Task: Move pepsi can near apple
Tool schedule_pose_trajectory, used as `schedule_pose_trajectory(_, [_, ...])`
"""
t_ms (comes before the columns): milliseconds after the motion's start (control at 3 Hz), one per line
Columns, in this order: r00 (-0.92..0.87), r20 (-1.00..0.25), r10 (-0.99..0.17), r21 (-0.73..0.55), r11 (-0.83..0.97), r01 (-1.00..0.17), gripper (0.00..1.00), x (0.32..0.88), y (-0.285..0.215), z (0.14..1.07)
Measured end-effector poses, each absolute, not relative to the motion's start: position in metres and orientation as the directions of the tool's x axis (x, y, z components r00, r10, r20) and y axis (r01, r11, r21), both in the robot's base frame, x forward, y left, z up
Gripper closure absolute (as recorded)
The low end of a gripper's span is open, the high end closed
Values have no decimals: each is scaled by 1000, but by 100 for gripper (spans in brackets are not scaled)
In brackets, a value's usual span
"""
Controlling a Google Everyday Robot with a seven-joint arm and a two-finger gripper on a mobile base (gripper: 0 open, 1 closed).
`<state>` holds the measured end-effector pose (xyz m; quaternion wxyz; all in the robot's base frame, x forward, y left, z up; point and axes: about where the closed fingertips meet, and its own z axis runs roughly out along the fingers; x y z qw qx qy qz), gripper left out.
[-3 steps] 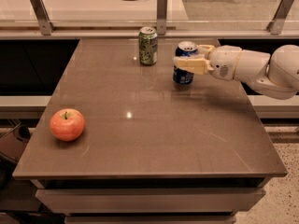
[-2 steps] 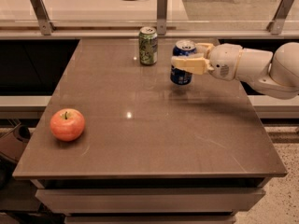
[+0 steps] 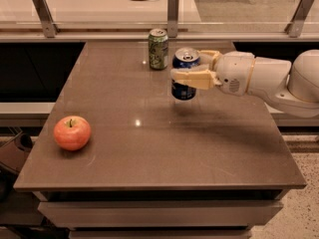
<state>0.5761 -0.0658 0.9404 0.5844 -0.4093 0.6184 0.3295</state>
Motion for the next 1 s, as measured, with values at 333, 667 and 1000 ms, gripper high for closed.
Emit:
schedule_pose_trajectory(333, [28, -991, -133, -84, 435, -897, 100, 548, -43, 938])
schedule_pose_trajectory(667, [11, -991, -134, -68, 426, -902, 100, 526, -20, 929])
schedule_pose_trajectory(1000, [-18, -990, -143, -40, 398, -917, 100, 502, 9, 922])
